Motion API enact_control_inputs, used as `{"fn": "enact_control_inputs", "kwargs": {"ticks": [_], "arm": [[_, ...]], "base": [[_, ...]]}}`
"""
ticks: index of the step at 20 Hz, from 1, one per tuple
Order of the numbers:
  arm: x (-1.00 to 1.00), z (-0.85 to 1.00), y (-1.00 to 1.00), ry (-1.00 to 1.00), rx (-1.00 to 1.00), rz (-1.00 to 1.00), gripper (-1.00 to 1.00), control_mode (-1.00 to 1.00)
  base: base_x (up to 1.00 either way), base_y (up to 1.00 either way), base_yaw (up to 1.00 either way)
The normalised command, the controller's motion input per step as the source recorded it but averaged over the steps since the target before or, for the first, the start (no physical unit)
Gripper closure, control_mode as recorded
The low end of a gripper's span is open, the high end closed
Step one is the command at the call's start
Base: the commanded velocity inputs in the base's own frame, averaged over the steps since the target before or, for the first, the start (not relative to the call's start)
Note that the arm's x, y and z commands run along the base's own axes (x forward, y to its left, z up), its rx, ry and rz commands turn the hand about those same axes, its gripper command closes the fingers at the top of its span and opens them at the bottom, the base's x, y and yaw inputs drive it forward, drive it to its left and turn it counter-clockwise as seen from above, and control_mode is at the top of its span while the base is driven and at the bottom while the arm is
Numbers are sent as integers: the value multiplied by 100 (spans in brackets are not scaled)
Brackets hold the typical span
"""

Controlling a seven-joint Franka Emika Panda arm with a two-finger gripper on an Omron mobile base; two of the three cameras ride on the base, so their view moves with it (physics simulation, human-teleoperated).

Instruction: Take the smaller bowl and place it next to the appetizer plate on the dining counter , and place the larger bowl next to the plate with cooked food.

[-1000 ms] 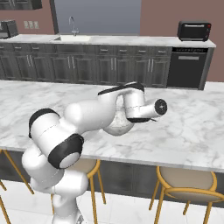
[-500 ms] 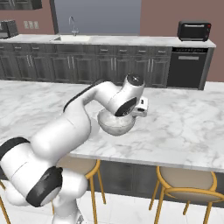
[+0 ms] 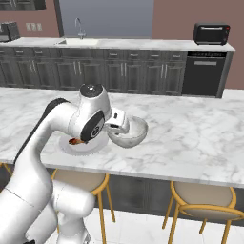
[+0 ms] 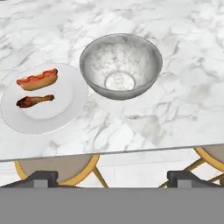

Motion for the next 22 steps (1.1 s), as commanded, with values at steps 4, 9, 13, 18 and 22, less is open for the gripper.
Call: {"fn": "enact_control_inputs", "kwargs": {"ticks": [4,9,13,18,22], "arm": [[-99,71,43,-13,12,-16,-100,-100],[-89,61,34,-16,12,-9,-100,-100],[-39,12,40,-25,1,0,-100,-100],[-3,17,37,-11,-1,5,-100,-100],[37,0,23,14,-2,10,-100,-100]], "base": [[0,0,0],[0,0,0],[0,0,0],[0,0,0],[0,0,0]]}}
